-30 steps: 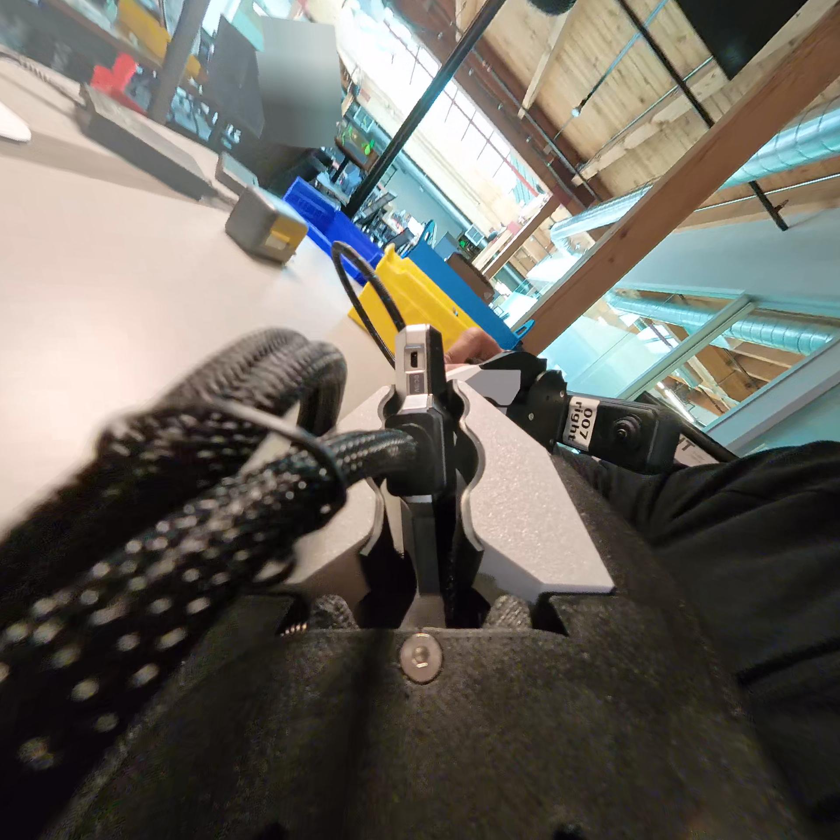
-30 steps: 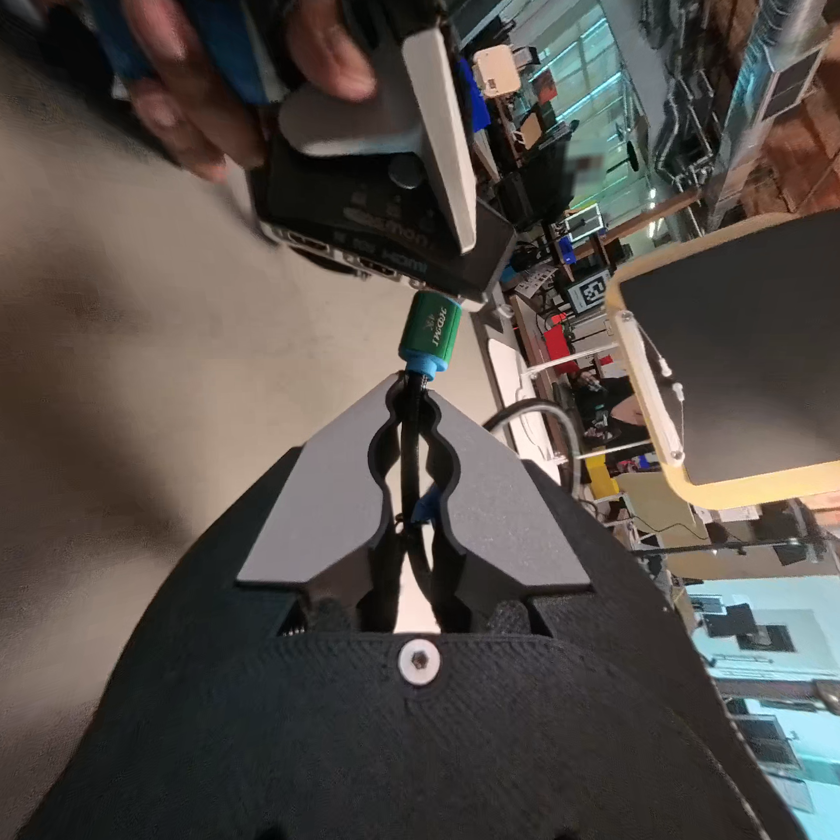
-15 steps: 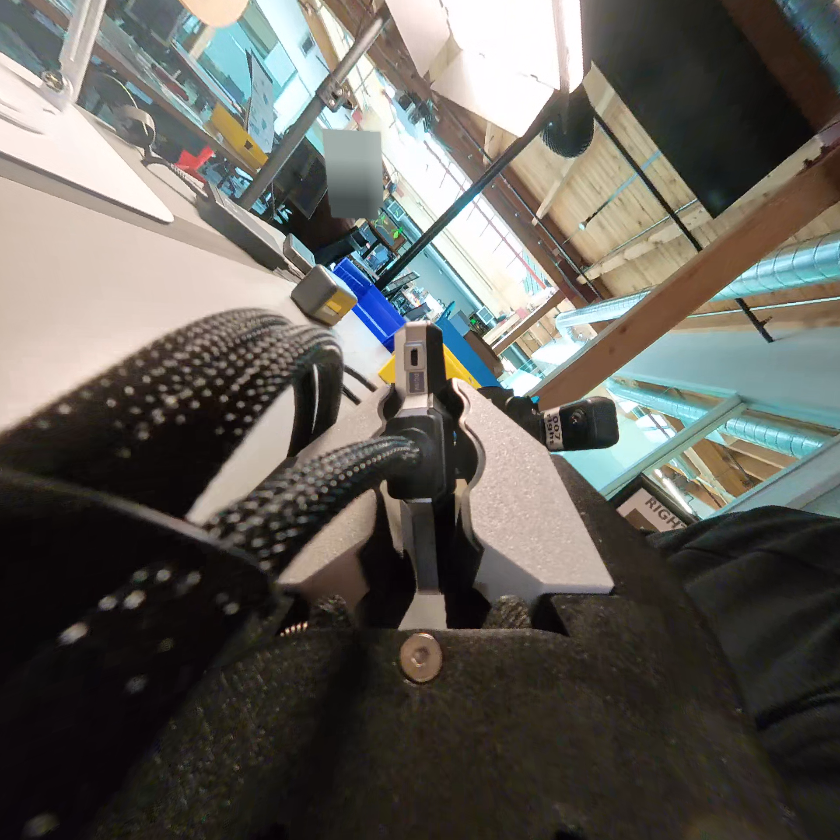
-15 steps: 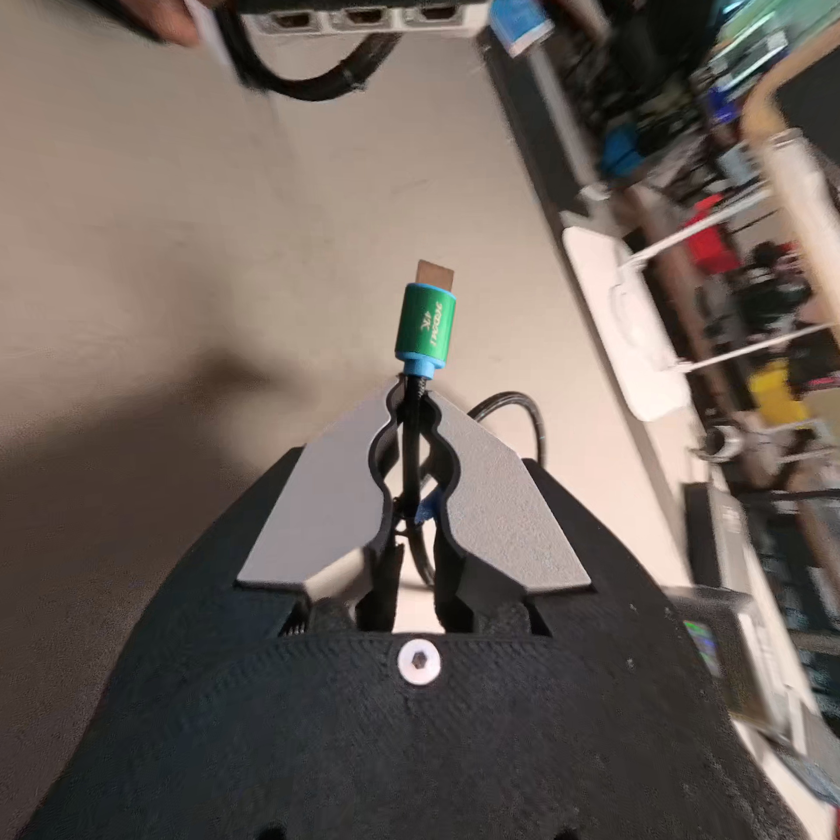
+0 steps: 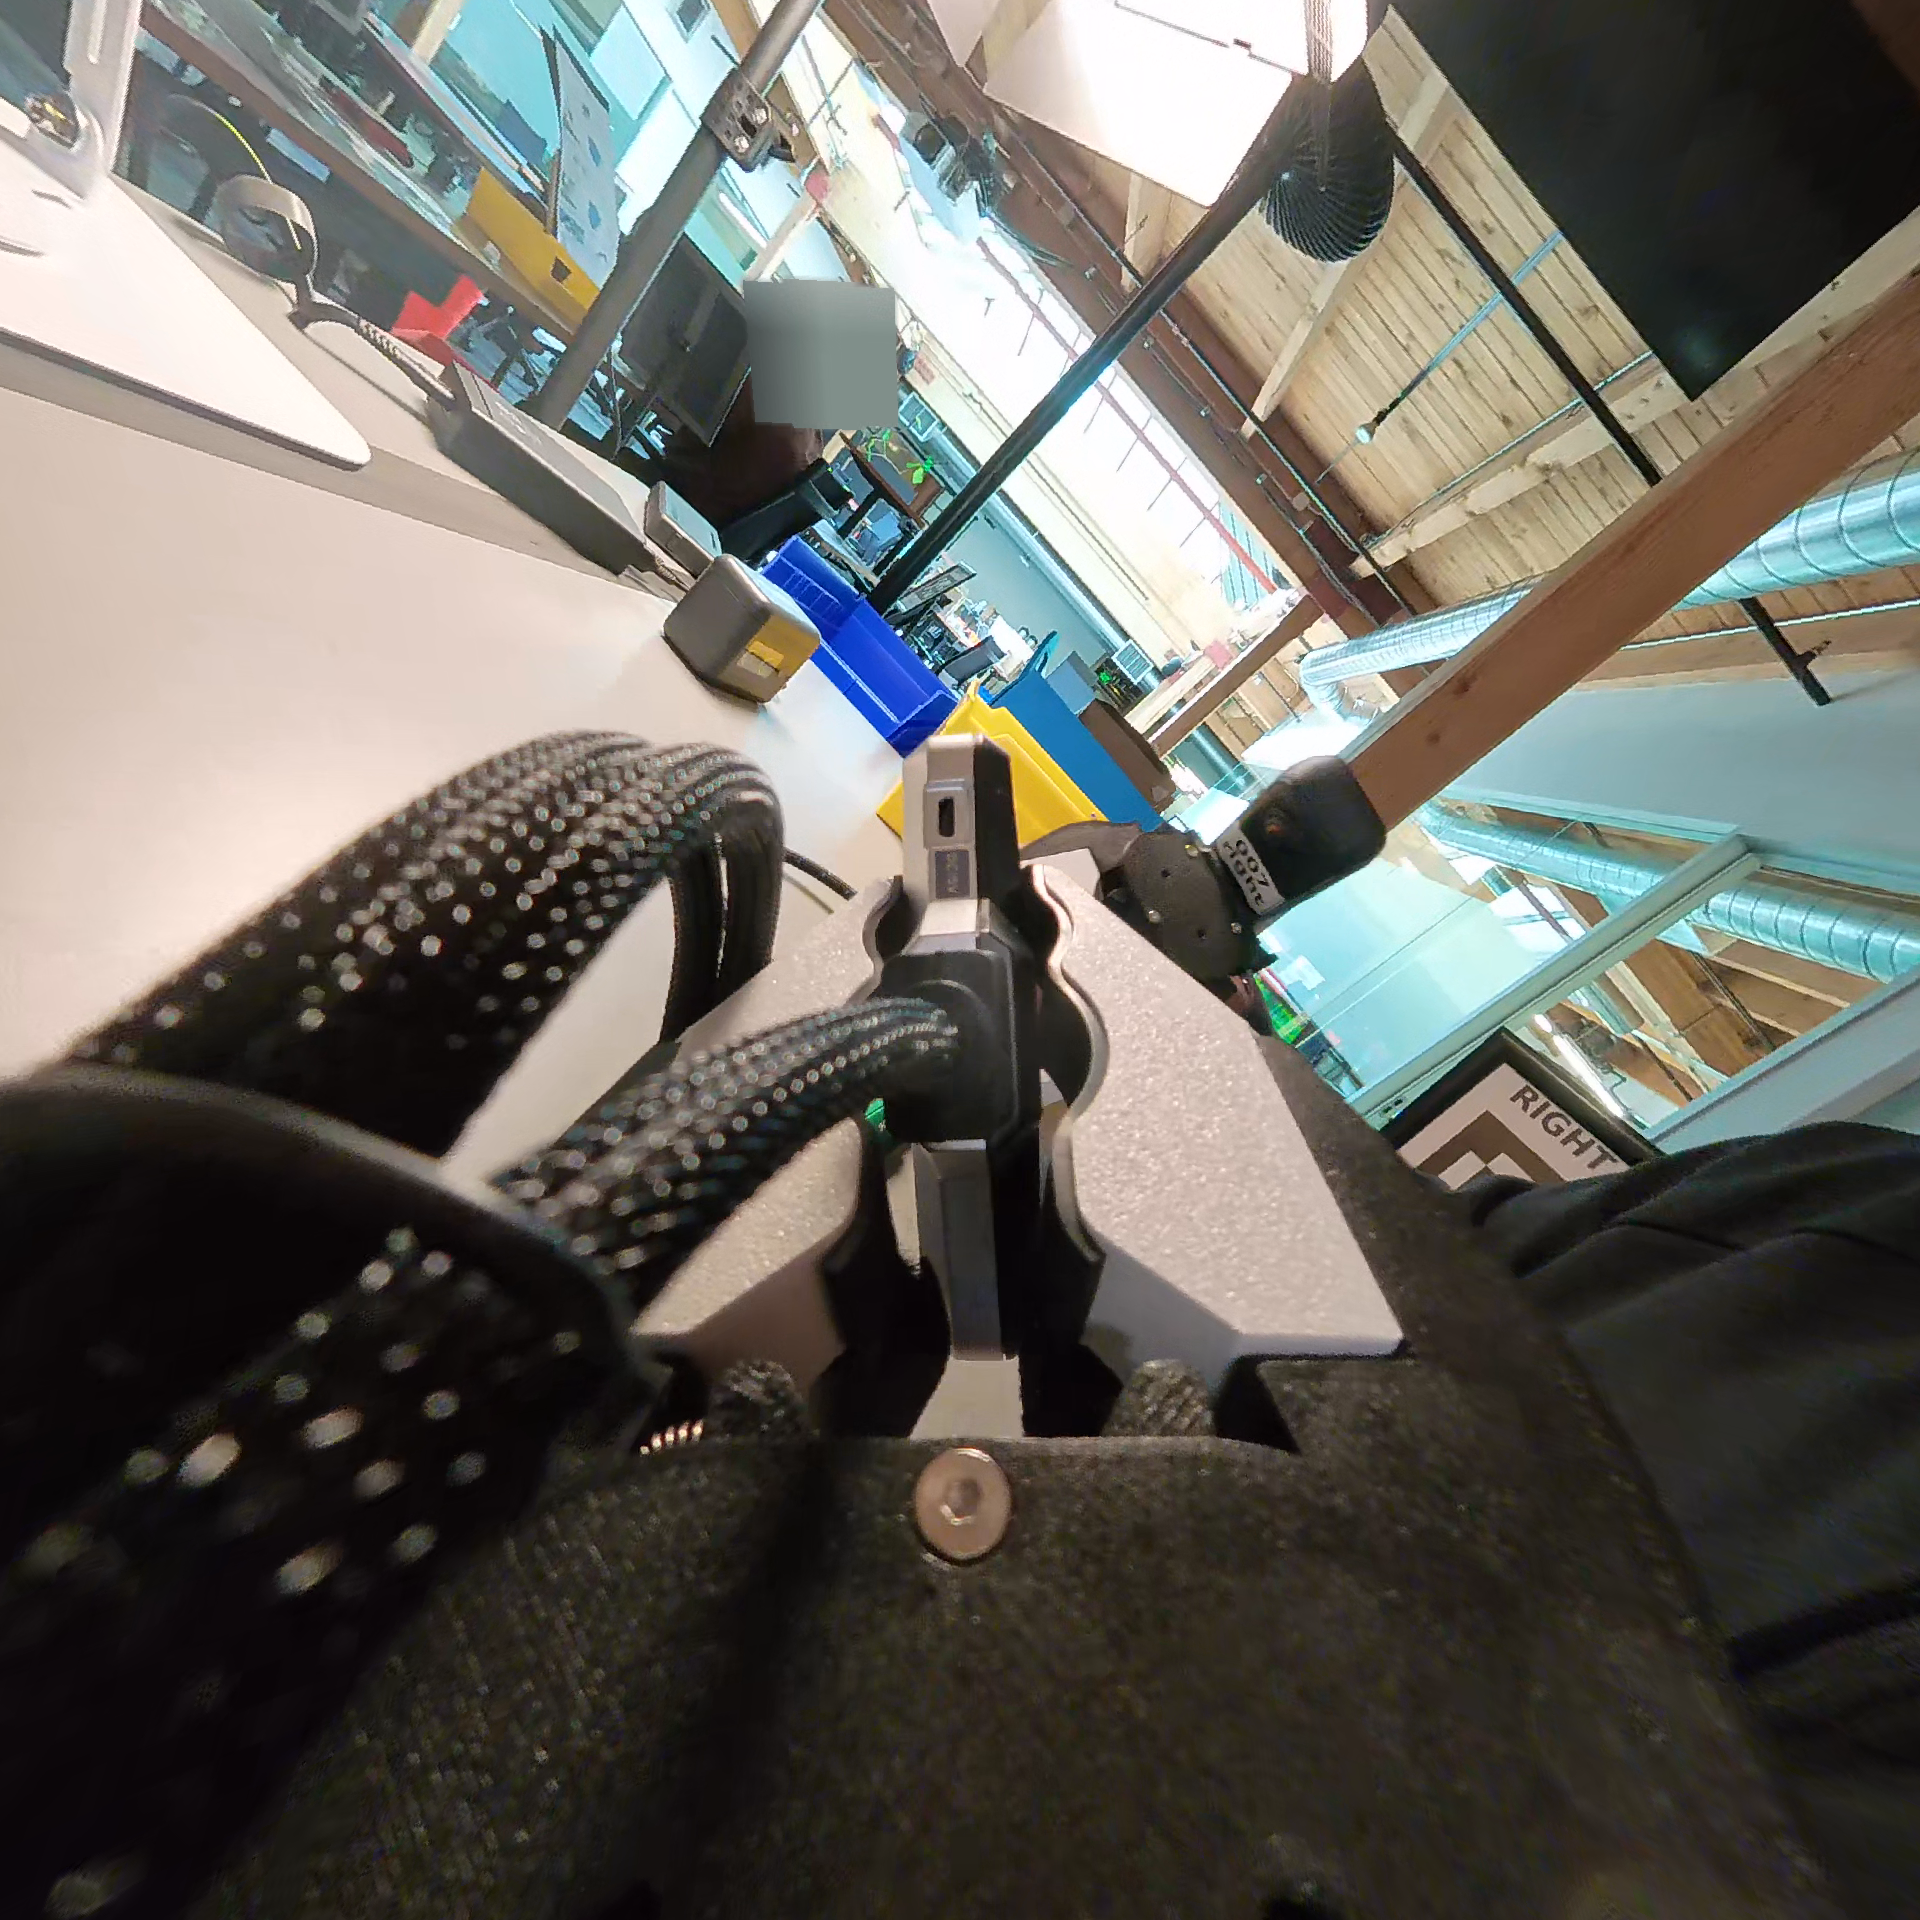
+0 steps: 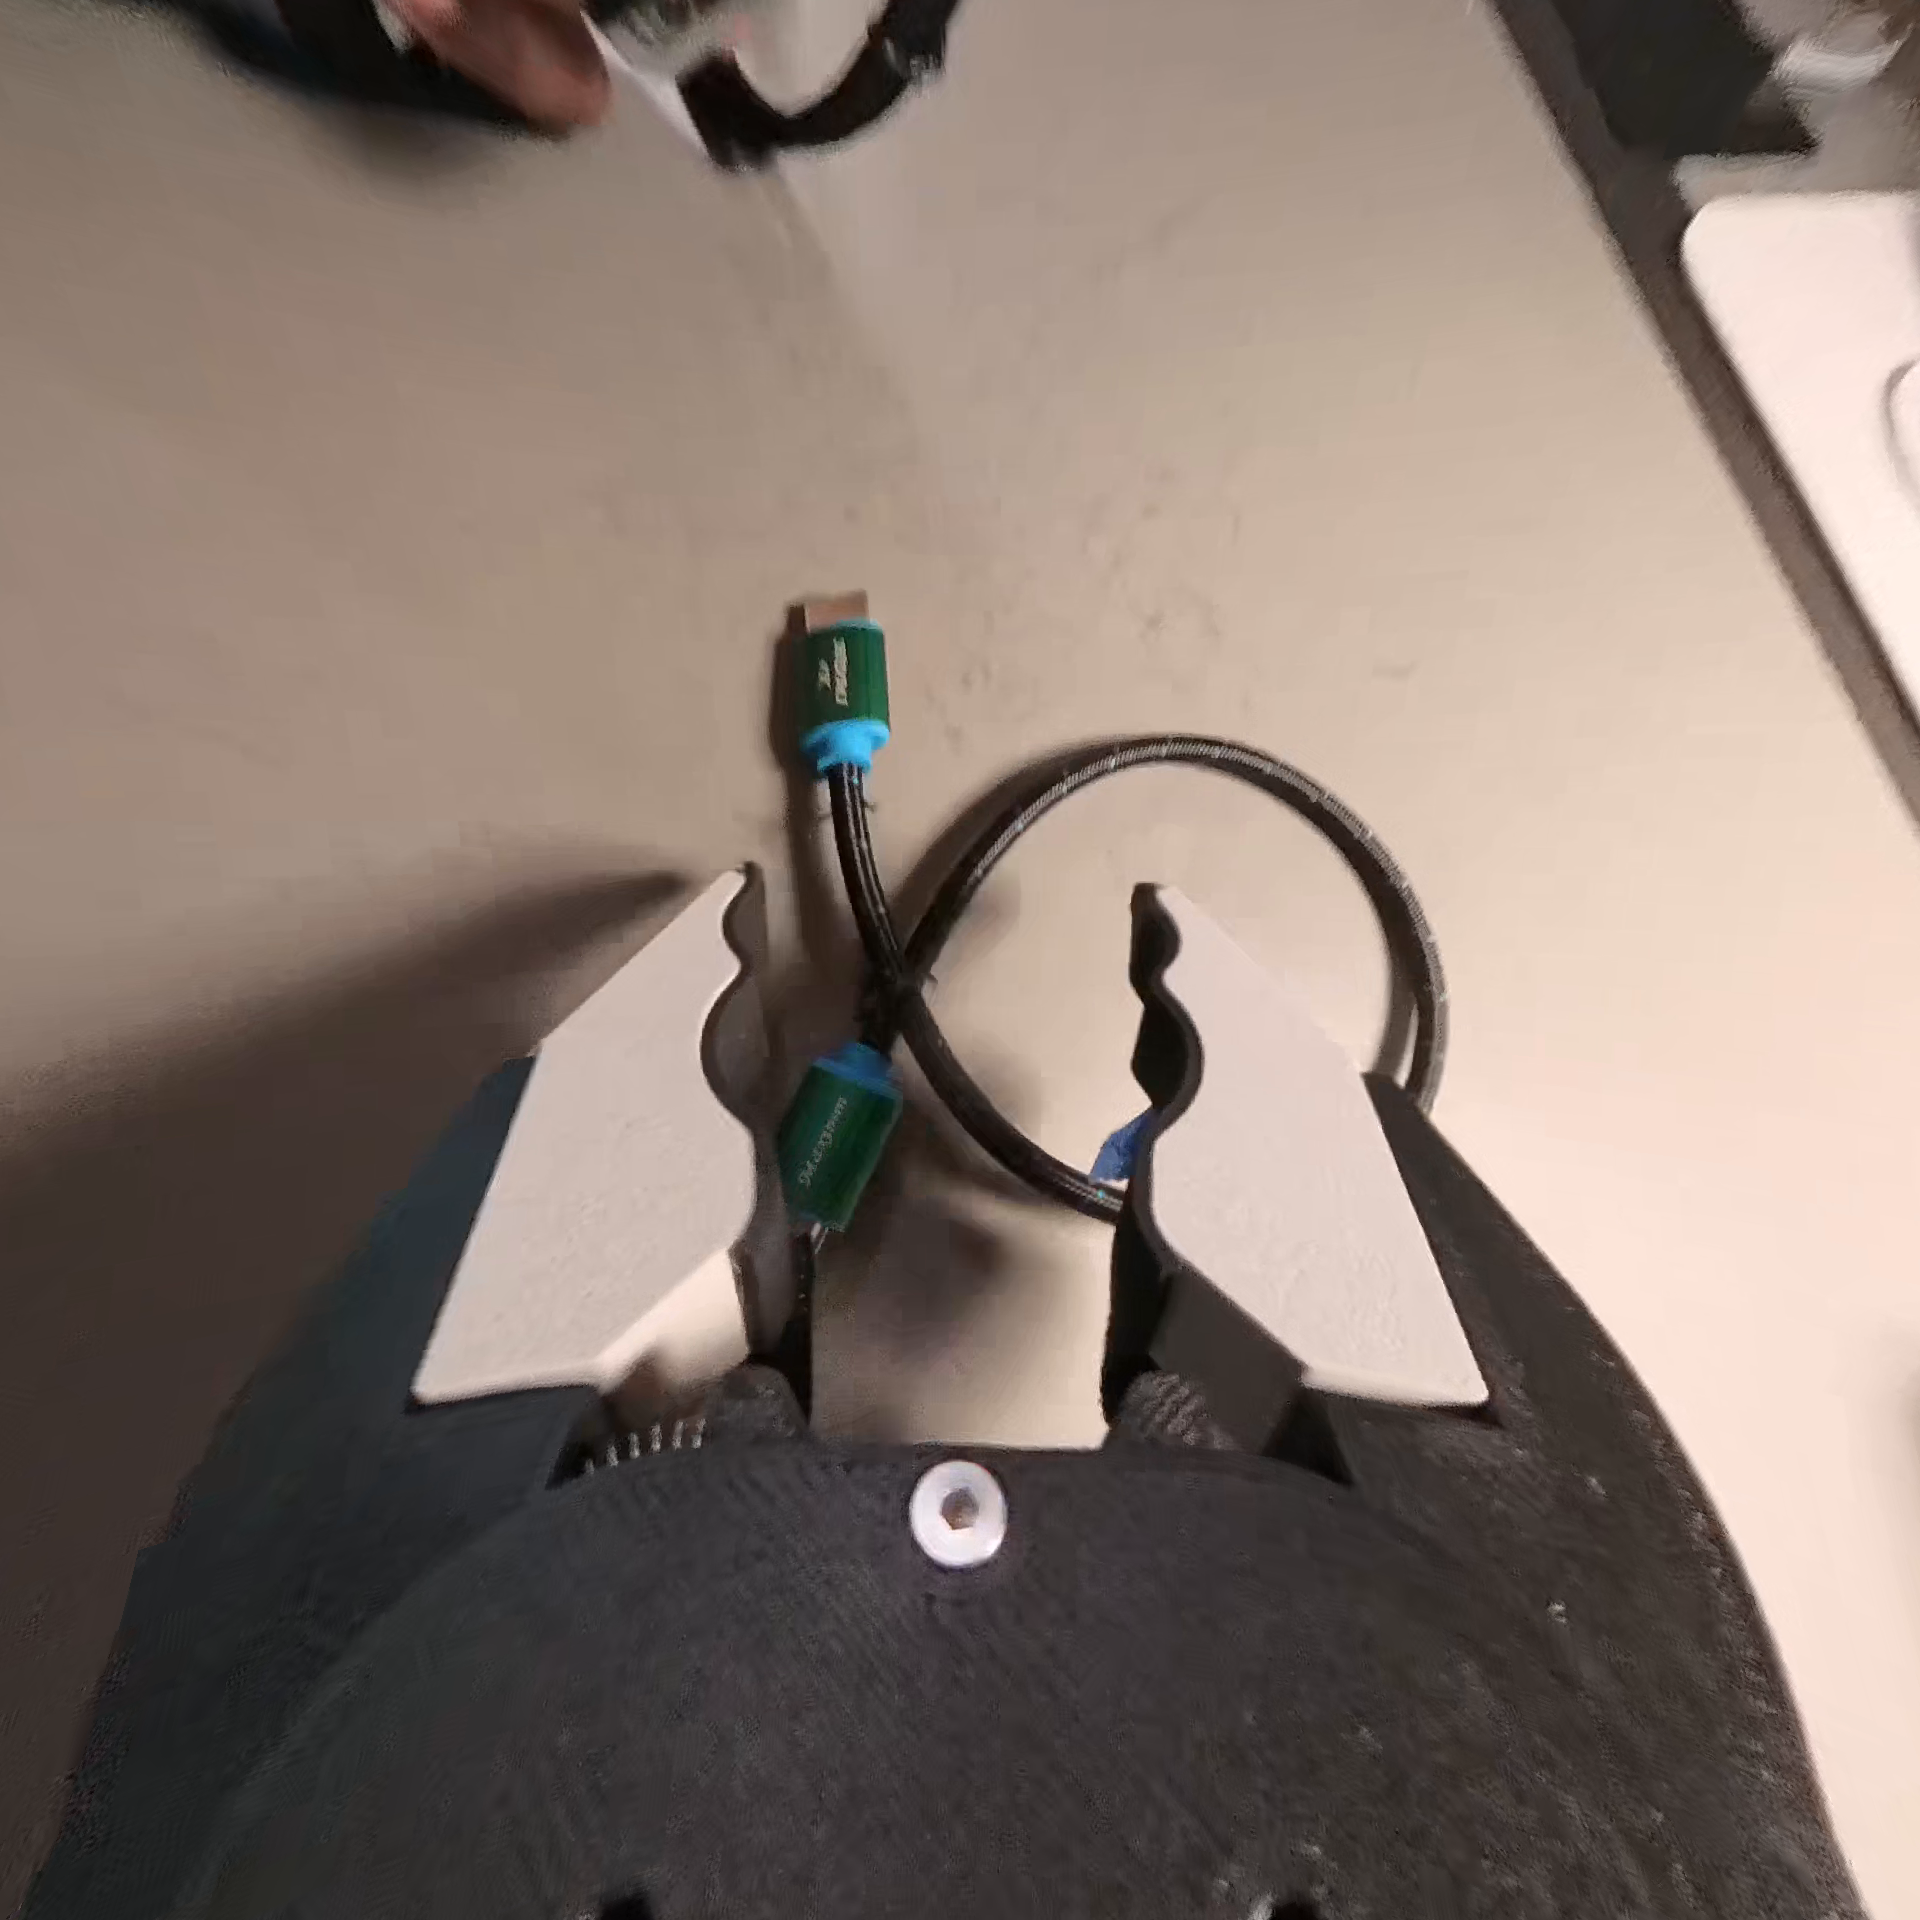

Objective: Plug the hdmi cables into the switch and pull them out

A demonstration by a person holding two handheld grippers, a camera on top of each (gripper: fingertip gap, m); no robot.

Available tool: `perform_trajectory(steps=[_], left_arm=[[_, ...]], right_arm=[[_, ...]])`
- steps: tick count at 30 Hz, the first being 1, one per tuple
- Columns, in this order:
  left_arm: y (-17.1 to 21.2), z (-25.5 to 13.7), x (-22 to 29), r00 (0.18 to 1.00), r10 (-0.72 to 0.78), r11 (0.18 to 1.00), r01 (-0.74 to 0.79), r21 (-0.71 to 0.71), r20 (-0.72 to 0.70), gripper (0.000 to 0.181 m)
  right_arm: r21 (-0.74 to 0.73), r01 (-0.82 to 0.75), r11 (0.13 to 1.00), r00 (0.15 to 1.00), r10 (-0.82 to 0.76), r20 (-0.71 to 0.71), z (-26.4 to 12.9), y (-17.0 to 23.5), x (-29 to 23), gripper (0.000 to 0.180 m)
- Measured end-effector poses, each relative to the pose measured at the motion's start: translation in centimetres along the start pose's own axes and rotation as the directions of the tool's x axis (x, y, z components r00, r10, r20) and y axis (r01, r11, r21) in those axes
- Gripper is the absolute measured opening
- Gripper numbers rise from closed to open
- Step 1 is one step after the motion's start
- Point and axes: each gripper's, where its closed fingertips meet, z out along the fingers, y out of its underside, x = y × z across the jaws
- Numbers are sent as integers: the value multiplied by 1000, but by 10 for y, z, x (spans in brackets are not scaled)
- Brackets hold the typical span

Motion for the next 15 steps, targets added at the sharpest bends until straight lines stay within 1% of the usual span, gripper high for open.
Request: perform_trajectory(steps=[1,2,3,8,9,10,12,15], left_arm=[[1,0,0,1000,5,1000,-5,-3,3,17],[1,1,0,1000,8,1000,-8,-5,5,18],[2,1,0,1000,10,1000,-10,-7,6,18],[1,-1,0,1000,16,1000,-16,3,15,19],[0,-1,0,1000,16,1000,-16,6,18,18],[0,-2,-1,1000,17,1000,-17,8,20,17],[0,-2,-1,1000,20,1000,-20,9,24,18],[1,-2,-1,999,22,1000,-22,6,26,18]], right_arm=[[-38,-5,999,1000,4,-13,5,6,2,72],[-55,-23,998,999,22,-25,9,7,4,65],[-63,-41,997,999,39,-31,10,7,5,47],[-135,-2,991,989,-18,-148,5,13,12,10],[-123,-12,992,986,-8,-164,2,12,12,8],[-99,-23,995,984,5,-179,-5,9,12,9],[-19,-46,999,974,40,-221,-26,-1,11,8],[136,-99,986,942,137,-306,-82,-17,10,7]])
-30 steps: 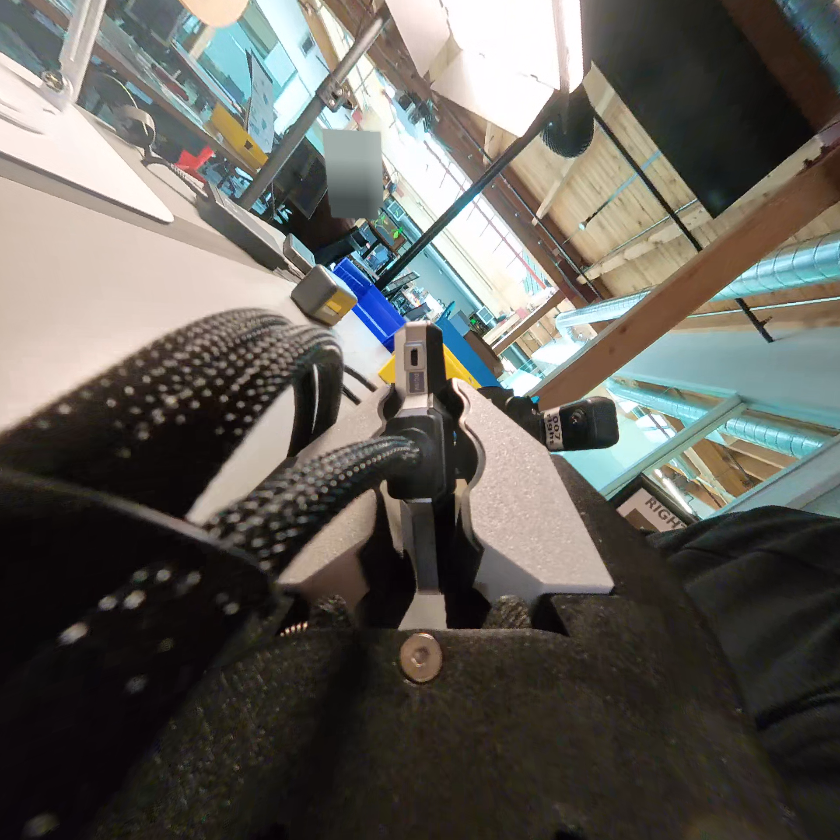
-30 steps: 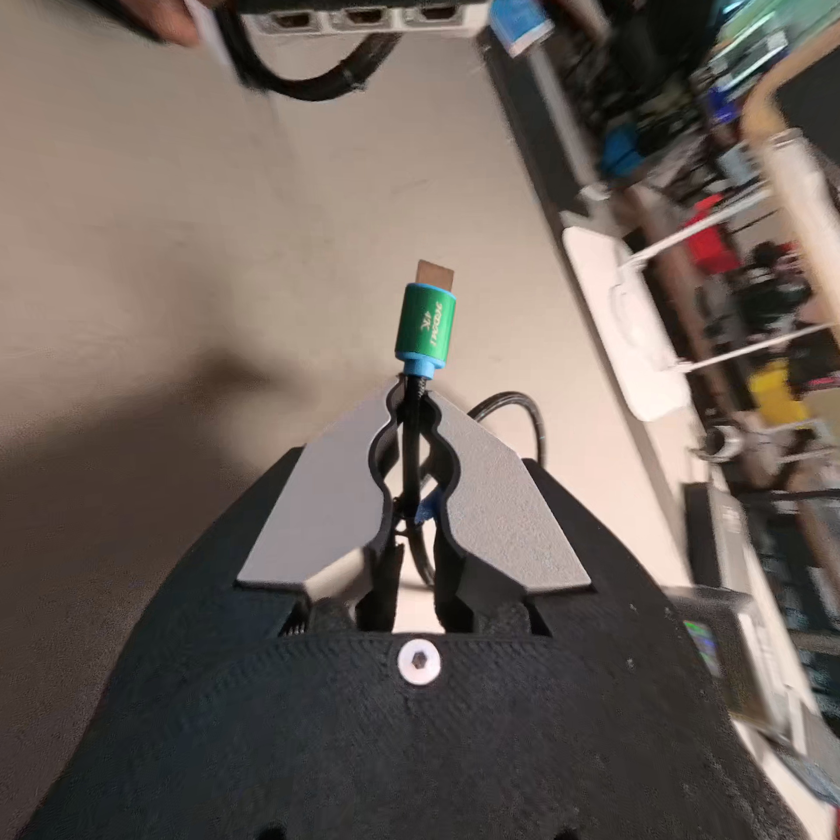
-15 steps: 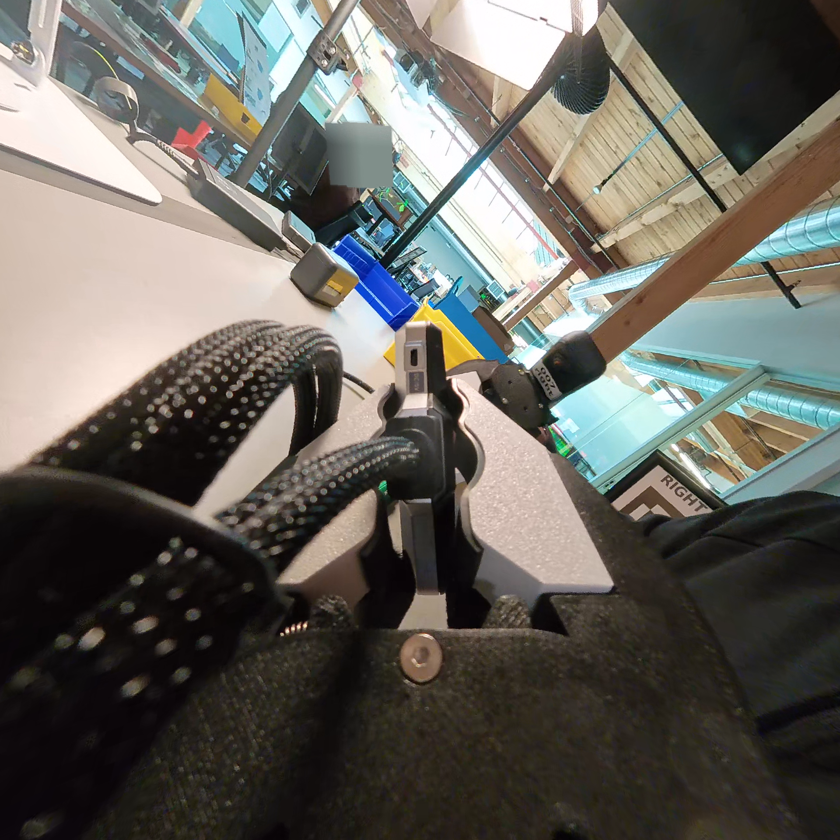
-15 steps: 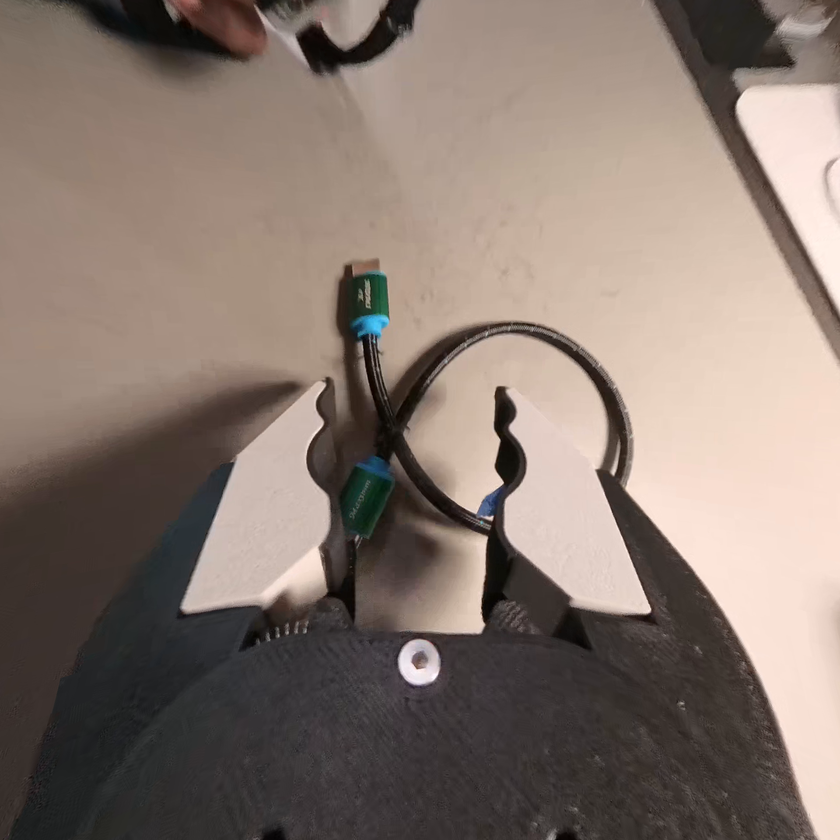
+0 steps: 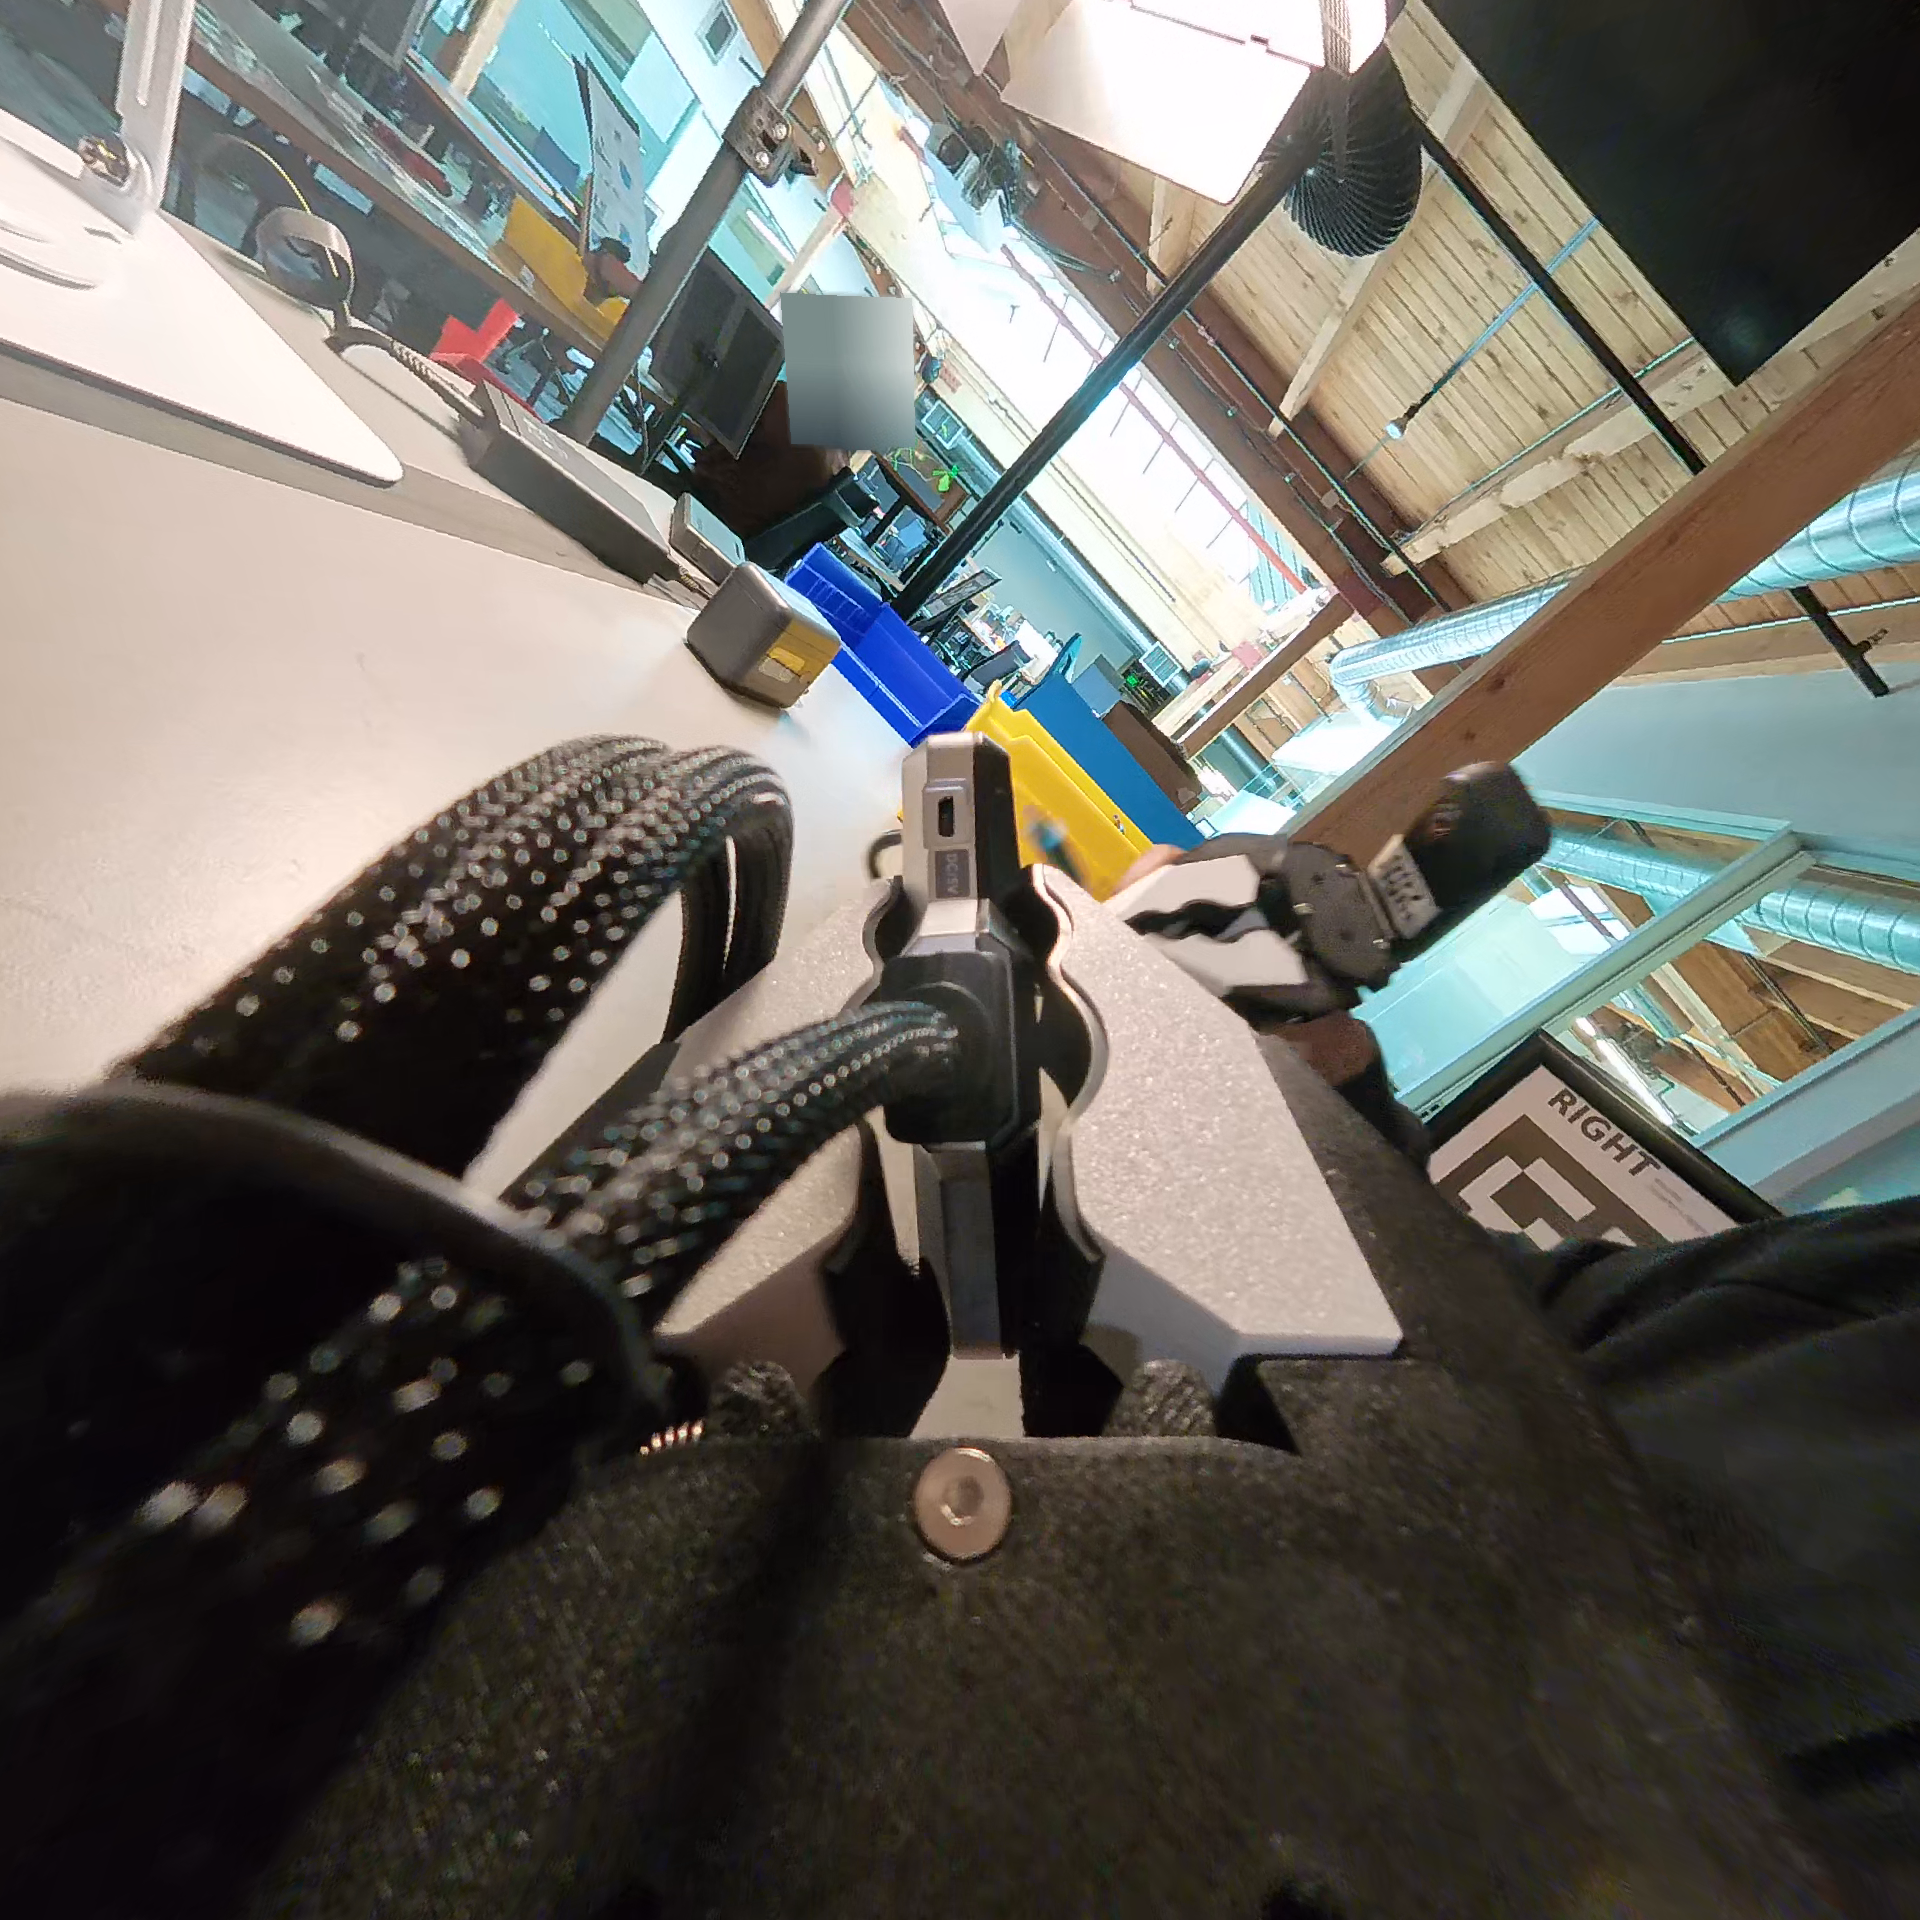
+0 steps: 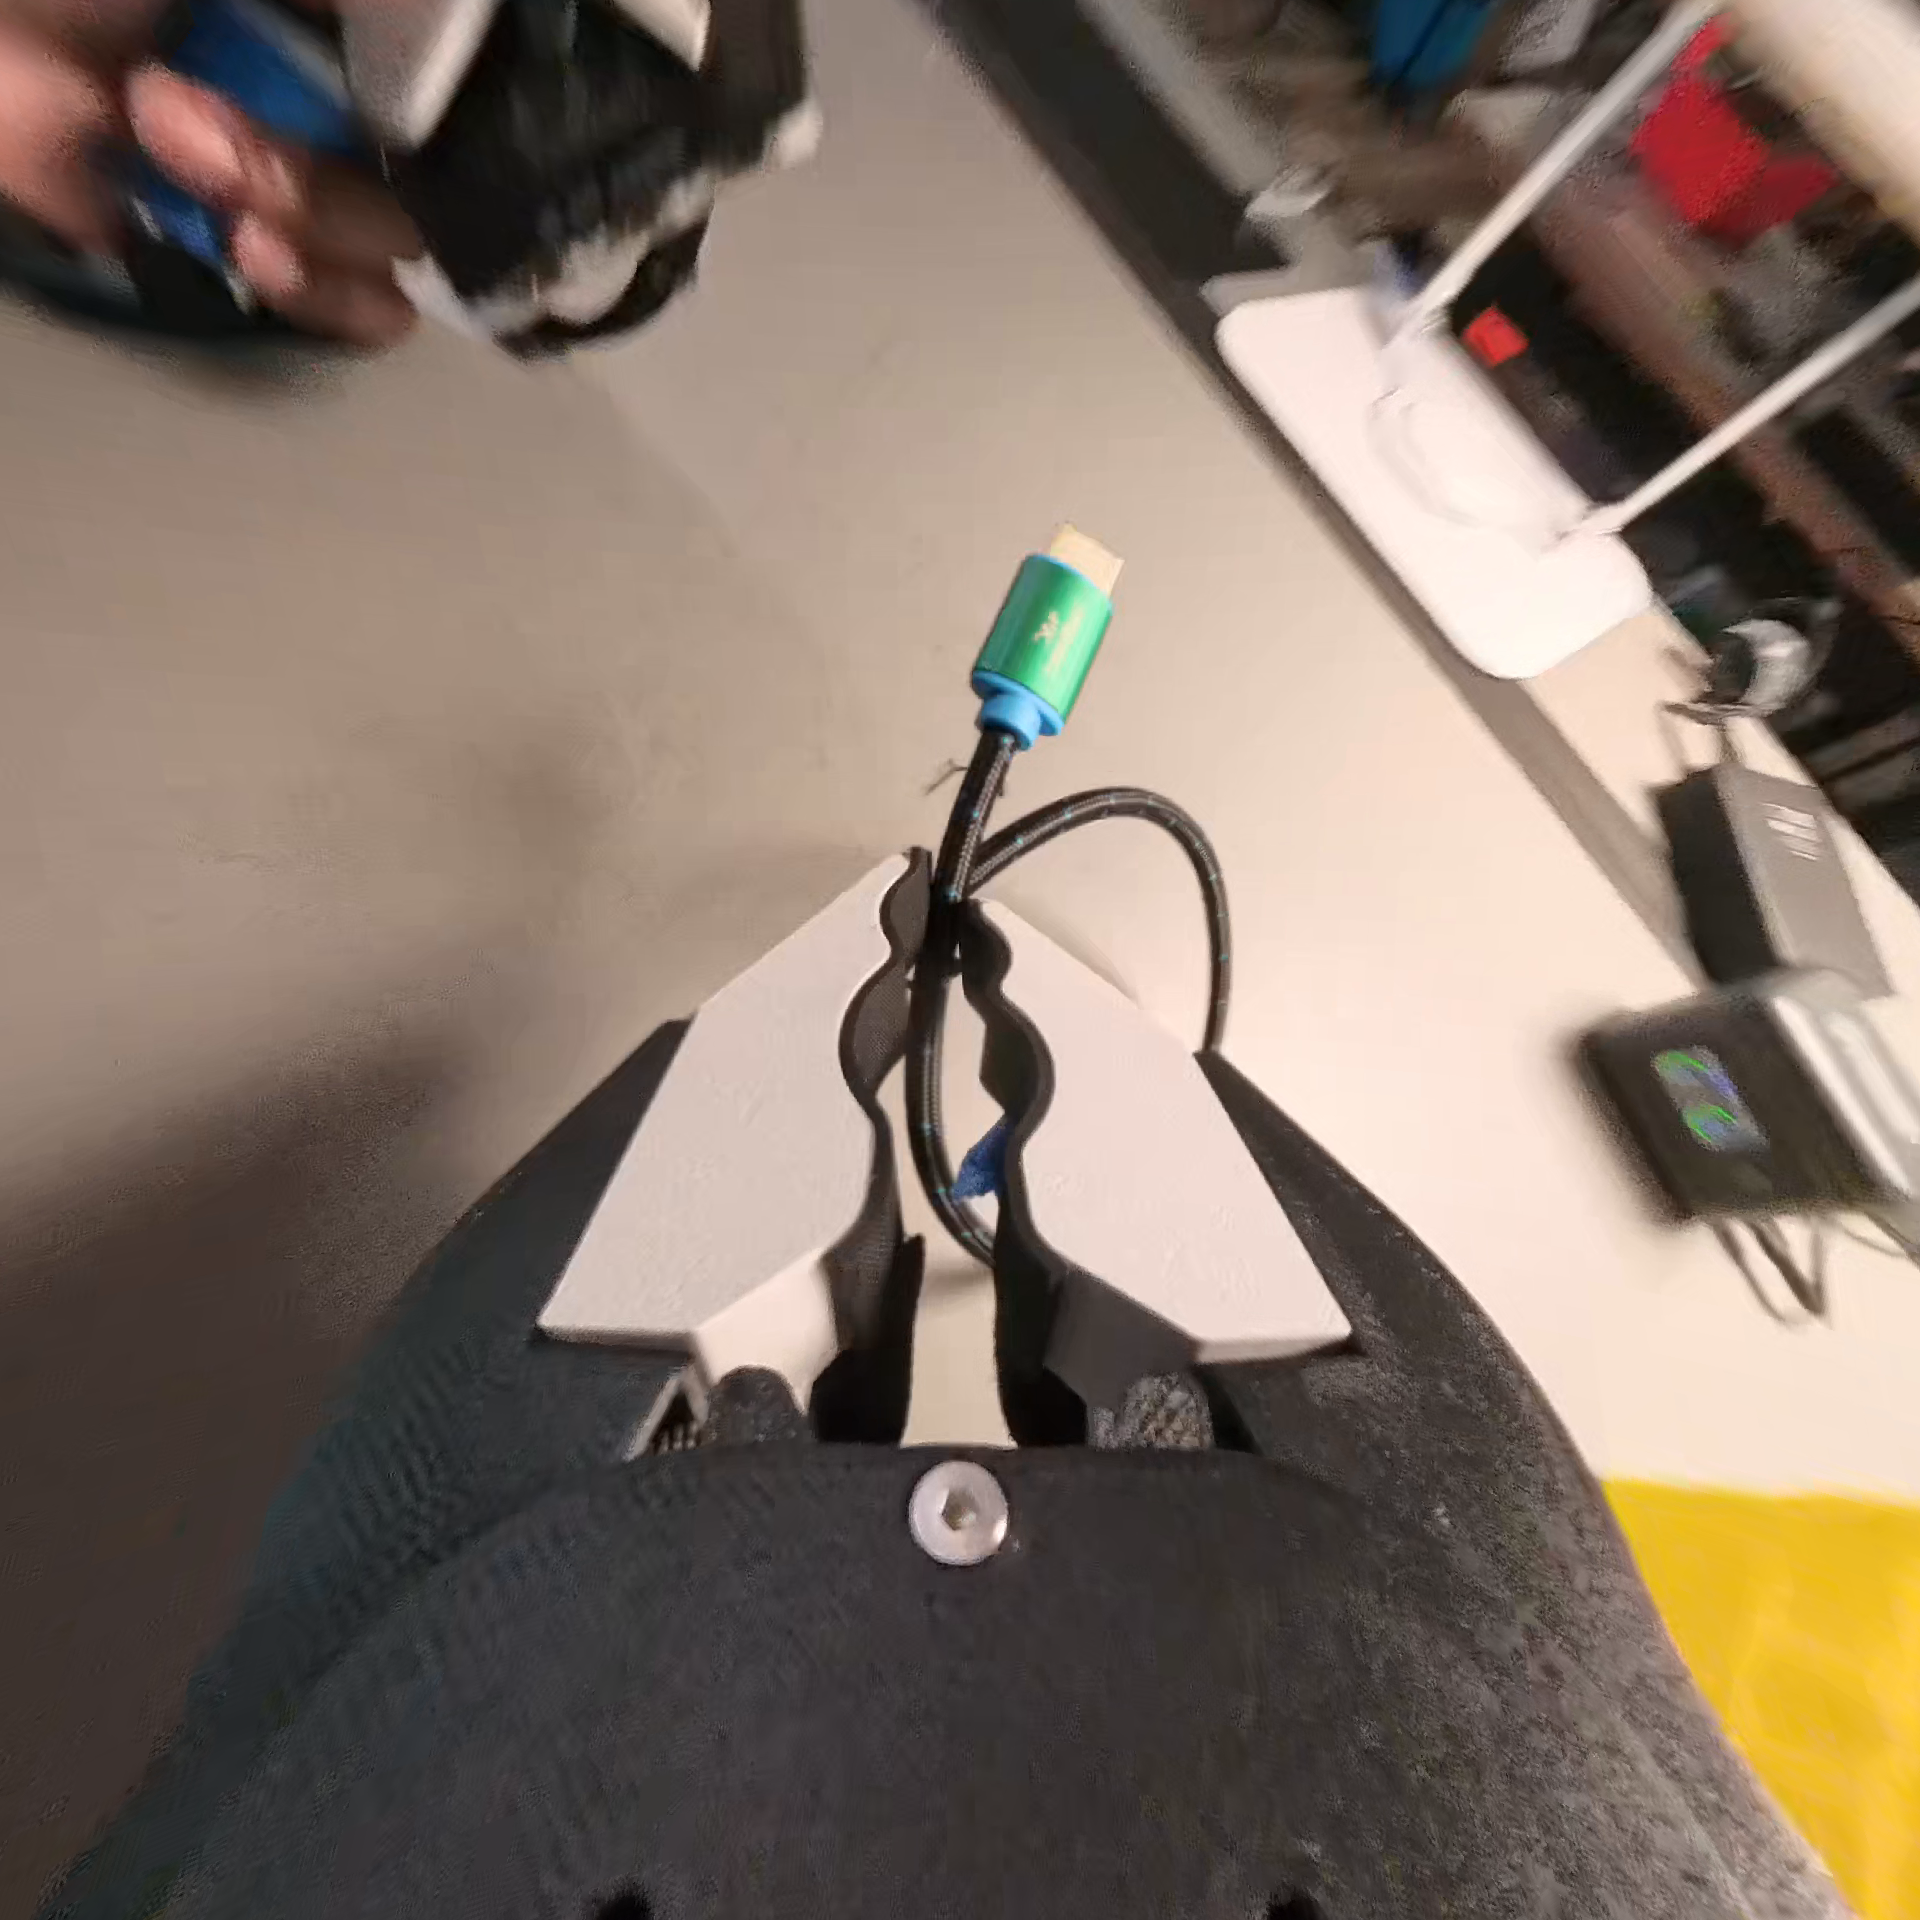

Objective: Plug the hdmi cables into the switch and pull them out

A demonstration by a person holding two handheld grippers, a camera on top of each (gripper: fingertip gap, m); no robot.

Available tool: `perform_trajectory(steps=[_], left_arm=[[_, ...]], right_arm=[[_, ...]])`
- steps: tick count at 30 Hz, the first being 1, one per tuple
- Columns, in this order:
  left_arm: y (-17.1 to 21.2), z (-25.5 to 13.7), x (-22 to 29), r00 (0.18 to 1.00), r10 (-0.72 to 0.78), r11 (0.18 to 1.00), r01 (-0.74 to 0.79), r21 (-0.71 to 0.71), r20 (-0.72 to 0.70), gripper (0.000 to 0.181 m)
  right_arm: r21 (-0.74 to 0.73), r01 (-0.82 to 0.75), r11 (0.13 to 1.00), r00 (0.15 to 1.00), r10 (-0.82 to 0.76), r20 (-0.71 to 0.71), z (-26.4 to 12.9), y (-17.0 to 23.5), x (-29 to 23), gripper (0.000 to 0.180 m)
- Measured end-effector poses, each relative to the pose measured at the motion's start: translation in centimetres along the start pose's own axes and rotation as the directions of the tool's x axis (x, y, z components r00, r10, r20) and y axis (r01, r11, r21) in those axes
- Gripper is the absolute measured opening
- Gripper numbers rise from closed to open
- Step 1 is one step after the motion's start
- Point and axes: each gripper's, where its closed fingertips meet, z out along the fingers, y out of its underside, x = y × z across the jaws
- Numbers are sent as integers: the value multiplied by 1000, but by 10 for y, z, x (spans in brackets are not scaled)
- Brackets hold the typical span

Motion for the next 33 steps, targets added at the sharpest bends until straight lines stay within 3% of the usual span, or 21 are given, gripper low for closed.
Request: perform_trajectory(steps=[4,7,10,12,14,17,19,23,26,30,33], left_arm=[[1,1,0,1000,4,1000,-4,-5,1,16],[1,1,0,1000,7,1000,-6,-6,2,18],[2,1,0,1000,9,1000,-9,-8,4,18],[2,2,0,1000,13,1000,-13,-9,5,16],[3,2,0,1000,18,1000,-18,-11,8,17],[3,2,0,1000,24,1000,-24,-13,12,17],[3,1,0,999,29,1000,-29,-9,16,16],[4,2,0,999,35,999,-35,-12,21,17],[9,6,2,999,50,997,-50,-50,9,16],[34,16,18,990,128,973,-136,-185,-55,20],[51,24,41,974,172,948,-205,-245,-146,24]], right_arm=[[165,-74,984,977,105,-184,-105,-25,37,6],[193,-97,976,926,160,-342,-187,-20,72,7],[97,-153,983,807,182,-562,-246,25,117,7],[47,-242,969,723,212,-657,-264,70,142,6],[8,-370,929,681,277,-678,-258,123,157,6],[-111,-598,794,672,421,-610,-223,202,146,10],[-139,-626,768,680,450,-579,-214,214,136,27],[-73,-538,840,689,389,-611,-235,175,141,27],[-36,-442,896,748,346,-566,-231,129,131,28],[17,-283,959,882,267,-389,-178,62,89,31],[110,-233,966,960,247,-131,-114,16,36,33]])
